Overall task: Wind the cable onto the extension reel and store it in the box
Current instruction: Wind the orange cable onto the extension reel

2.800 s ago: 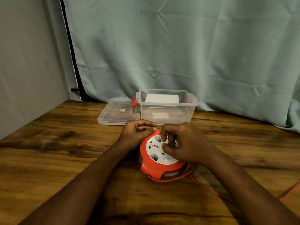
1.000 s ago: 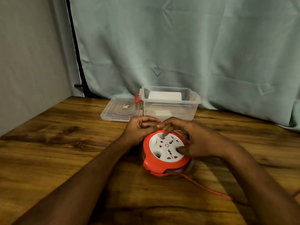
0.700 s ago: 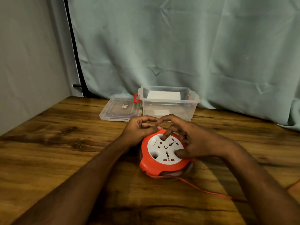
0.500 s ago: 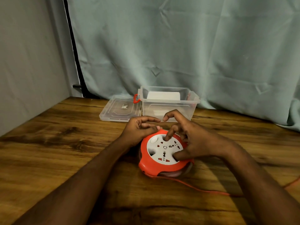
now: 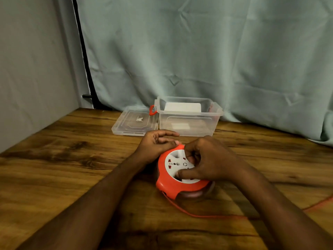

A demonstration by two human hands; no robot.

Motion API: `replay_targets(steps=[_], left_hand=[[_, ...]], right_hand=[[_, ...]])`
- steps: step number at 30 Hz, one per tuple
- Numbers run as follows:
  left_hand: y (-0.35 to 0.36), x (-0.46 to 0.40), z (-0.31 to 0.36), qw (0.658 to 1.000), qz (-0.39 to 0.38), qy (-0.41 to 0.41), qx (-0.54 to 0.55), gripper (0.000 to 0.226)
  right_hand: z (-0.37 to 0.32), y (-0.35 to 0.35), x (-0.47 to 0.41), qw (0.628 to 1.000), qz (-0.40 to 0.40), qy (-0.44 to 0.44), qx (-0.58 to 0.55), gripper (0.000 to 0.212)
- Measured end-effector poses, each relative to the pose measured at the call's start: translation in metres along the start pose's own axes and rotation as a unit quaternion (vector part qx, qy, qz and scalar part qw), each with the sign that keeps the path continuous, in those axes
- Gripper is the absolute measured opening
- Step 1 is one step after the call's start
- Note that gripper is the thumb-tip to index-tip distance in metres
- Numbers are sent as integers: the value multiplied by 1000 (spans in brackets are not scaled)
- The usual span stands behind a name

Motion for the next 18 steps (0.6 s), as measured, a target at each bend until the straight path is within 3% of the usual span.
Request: replay_targets(steps=[4, 8, 13, 18], left_hand=[[-1, -1, -1, 1000, -2, 0, 1, 29], [-3, -1, 1, 1000, 0, 5, -13, 26], [-3, -1, 2, 1000, -5, -3, -28, 29], [-3, 0, 1, 999, -11, -8, -38, 30]], right_hand=[[-8, 2, 0, 999, 30, -22, 14, 49], [-1, -7, 0, 999, 18, -30, -31, 28], [17, -6, 0, 997, -55, -21, -58, 76], [18, -2, 1, 991, -104, -9, -84, 96]])
Point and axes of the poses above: each hand's wrist, its own x-axis away from the middle knuckle, its own y-axis out of the palm, z = x × y, the point moved 6 cm from there along -x, towards the middle knuckle, and after that the axes turned 3 degrees about y, right-handed, at the moved point
